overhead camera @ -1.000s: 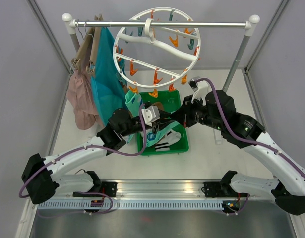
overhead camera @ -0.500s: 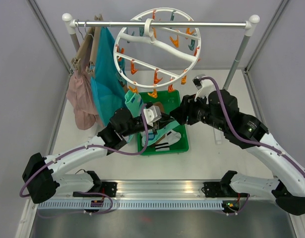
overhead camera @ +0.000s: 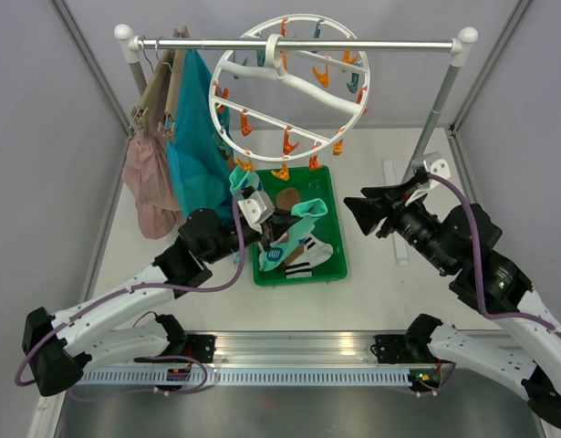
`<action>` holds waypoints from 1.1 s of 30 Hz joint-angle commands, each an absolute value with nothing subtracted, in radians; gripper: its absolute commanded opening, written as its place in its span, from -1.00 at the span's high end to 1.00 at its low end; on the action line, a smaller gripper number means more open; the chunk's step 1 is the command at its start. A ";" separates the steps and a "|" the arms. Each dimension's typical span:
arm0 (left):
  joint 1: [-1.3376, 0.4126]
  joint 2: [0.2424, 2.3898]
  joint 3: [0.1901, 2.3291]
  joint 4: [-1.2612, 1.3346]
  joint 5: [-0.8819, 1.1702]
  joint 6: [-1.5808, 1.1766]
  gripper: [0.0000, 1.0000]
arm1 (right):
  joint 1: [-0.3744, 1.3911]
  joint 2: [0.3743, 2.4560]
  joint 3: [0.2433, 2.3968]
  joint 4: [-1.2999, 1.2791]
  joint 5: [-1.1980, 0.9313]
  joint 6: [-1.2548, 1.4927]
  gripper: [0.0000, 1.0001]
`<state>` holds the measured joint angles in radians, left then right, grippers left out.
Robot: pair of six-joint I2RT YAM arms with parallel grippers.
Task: Clip the socks to the hanger
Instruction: Pick up the sock from the bin.
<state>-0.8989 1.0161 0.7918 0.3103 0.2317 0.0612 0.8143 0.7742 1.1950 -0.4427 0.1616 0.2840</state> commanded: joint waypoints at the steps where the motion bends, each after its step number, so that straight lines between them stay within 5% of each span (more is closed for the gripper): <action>1: -0.904 0.916 0.787 0.226 0.115 0.011 0.95 | 0.818 0.756 1.089 -0.198 0.120 0.160 -0.13; 15: -0.904 0.816 0.864 -0.083 -0.066 -0.051 0.95 | 0.821 0.859 0.960 0.124 -0.133 0.032 -0.24; 25: -0.904 0.764 0.930 -0.313 -0.314 -0.130 0.95 | 0.932 0.954 0.986 0.199 -0.014 -0.070 -0.28; 33: -0.904 0.727 0.960 -0.357 -0.313 -0.107 0.95 | 0.997 1.009 0.966 0.322 0.147 -0.173 -0.32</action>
